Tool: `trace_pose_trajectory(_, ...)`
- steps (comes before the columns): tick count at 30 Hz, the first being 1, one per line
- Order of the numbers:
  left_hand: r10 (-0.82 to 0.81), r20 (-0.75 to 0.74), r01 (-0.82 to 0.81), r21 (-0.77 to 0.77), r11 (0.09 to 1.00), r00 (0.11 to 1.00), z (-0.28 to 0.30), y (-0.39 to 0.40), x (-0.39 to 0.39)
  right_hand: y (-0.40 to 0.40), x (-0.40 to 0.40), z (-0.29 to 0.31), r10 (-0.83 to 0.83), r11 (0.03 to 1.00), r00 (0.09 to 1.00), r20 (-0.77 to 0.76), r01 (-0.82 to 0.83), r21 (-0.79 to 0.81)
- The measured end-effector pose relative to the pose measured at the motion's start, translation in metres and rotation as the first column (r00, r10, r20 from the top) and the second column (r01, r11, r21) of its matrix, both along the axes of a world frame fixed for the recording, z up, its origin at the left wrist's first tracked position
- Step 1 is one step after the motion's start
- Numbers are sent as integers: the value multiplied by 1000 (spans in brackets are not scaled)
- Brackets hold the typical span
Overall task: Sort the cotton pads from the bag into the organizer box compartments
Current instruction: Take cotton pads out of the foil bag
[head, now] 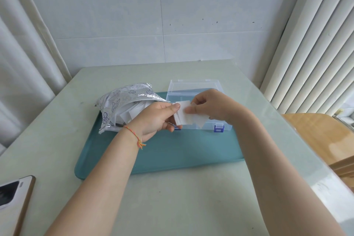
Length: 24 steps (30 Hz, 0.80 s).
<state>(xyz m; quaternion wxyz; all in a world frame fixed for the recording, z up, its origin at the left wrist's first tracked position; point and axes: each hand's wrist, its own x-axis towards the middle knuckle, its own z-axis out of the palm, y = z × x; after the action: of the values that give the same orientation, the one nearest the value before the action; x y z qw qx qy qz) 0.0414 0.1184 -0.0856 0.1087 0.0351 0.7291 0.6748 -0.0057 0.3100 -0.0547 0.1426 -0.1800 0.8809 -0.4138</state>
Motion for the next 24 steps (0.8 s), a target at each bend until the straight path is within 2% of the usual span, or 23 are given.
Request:
trace_pose_trajectory(6, 25, -6, -25, 11, 1000, 1000, 2, 0, 0, 5, -2, -1, 0, 999, 1000, 29, 2, -44)
trace_pose_trajectory(11, 66, 51, -67, 20, 998, 997, 4, 1, 1, 4, -1, -1, 49, 994, 997, 63, -43, -104)
trace_pose_trajectory(16, 76, 115, -86, 89, 992, 990, 10, 6, 4, 0, 1, -5, 48, 998, 998, 51, -47, -38)
trace_pose_trajectory(24, 102, 110, -109, 59, 992, 989, 8, 5, 2, -2, 3, -1, 45, 998, 998, 36, -46, 31)
